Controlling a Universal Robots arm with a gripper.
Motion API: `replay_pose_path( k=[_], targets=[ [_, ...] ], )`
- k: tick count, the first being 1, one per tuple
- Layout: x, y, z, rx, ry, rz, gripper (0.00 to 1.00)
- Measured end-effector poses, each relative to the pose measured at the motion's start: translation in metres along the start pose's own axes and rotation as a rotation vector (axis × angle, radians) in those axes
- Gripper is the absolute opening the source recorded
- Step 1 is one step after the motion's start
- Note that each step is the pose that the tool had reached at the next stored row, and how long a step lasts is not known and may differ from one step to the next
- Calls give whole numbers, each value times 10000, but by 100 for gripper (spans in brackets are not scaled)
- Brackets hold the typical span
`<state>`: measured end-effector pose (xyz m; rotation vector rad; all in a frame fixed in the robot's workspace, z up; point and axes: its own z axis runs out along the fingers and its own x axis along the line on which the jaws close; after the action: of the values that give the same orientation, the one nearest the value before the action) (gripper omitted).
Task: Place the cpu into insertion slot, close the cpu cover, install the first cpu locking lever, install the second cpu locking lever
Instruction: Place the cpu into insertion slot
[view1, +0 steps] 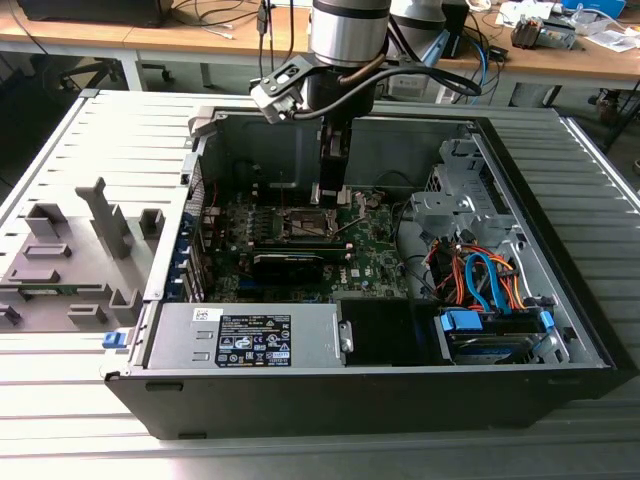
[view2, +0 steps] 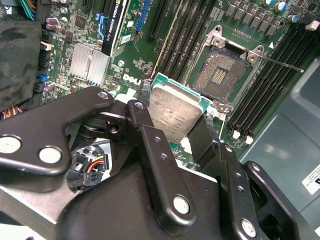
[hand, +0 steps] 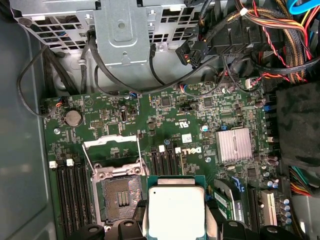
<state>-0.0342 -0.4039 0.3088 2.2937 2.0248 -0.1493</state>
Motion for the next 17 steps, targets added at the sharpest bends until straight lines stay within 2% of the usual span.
replay_pose_path(
  k=[17],
  targets=[
    [1,0,12,9,0,73,54]
  ],
)
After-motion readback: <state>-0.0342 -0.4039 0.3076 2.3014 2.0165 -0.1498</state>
